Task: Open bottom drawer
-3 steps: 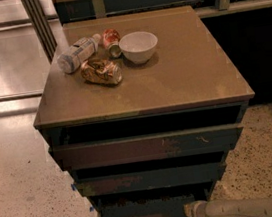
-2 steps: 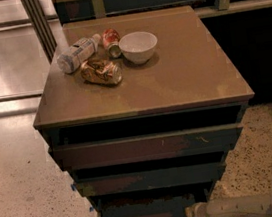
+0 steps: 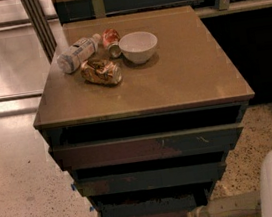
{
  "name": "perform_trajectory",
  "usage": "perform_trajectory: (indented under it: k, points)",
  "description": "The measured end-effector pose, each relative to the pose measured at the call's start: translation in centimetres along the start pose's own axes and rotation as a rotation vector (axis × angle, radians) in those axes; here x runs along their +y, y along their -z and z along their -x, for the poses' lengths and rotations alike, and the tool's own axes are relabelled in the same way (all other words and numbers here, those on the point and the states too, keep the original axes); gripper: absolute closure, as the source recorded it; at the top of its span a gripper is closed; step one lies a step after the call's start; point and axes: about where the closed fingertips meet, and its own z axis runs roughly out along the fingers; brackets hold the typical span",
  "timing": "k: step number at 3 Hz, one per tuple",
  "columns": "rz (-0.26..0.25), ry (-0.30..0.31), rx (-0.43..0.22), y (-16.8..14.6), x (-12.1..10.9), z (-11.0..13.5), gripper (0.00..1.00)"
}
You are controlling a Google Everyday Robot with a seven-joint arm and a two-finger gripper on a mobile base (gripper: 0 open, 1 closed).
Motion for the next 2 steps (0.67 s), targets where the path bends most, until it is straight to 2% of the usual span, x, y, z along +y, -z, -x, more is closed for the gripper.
perform_trajectory:
  k: [2]
  points:
    - [0.038, 0.008, 0.084, 1.0, -0.7, -2.9, 1.0]
